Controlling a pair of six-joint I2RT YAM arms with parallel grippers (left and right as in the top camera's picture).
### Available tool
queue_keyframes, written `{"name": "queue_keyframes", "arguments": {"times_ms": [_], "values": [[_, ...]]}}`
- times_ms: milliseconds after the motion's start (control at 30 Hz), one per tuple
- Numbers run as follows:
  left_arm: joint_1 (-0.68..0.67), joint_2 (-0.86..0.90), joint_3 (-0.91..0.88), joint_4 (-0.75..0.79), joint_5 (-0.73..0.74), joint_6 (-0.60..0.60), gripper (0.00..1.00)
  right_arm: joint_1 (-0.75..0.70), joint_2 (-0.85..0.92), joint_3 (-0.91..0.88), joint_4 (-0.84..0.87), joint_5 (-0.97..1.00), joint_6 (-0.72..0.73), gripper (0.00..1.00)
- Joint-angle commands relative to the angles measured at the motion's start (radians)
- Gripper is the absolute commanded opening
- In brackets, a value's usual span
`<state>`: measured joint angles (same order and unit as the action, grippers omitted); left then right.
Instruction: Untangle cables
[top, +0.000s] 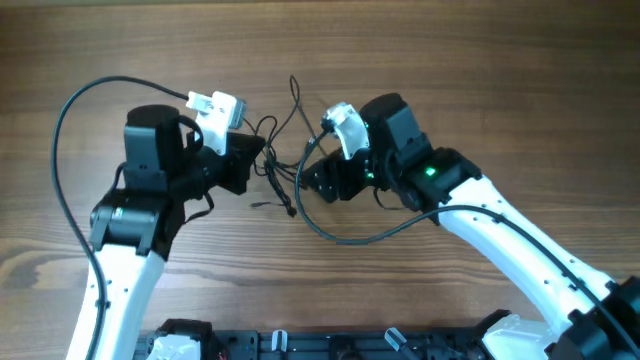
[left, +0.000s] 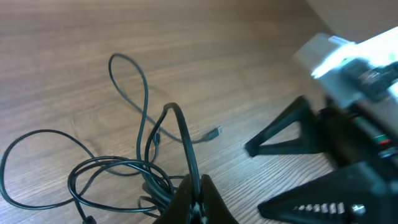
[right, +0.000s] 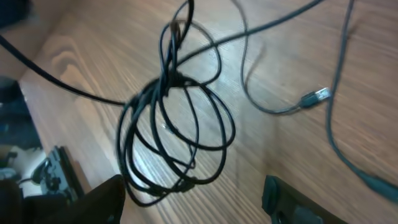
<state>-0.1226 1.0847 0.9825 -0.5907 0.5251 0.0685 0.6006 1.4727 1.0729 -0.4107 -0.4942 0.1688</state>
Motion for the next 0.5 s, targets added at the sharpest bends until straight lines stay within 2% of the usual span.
{"name": "queue_keyframes", "arguments": {"times_ms": [0, 67, 200, 300, 400, 433, 467], "values": [[0.003, -0.056, 0.000, 0.006, 0.024, -0.007, 0.04, 0.002, 0.027, -0.036, 0.069, -0.277, -0.037, 0.74], [0.003, -0.059, 0.000, 0.008, 0.024, -0.007, 0.04, 0.005, 0.030, -0.039, 0.093, -0.359, -0.035, 0.71], [0.003, -0.056, 0.000, 0.008, 0.024, -0.035, 0.04, 0.045, 0.032, -0.039, 0.086, -0.356, -0.036, 0.68], [0.003, -0.056, 0.000, 0.024, 0.025, -0.108, 0.04, 0.108, 0.066, -0.039, 0.091, -0.100, -0.034, 0.68], [0.003, -0.056, 0.000, 0.026, 0.024, -0.138, 0.04, 0.154, 0.122, -0.039, 0.153, -0.058, -0.016, 0.67], [0.003, -0.056, 0.000, 0.026, 0.025, -0.154, 0.04, 0.163, 0.138, -0.039, 0.179, -0.050, 0.002, 0.65], [0.003, -0.056, 0.000, 0.026, 0.025, -0.171, 0.04, 0.167, 0.156, -0.039, 0.214, -0.035, 0.025, 0.47]]}}
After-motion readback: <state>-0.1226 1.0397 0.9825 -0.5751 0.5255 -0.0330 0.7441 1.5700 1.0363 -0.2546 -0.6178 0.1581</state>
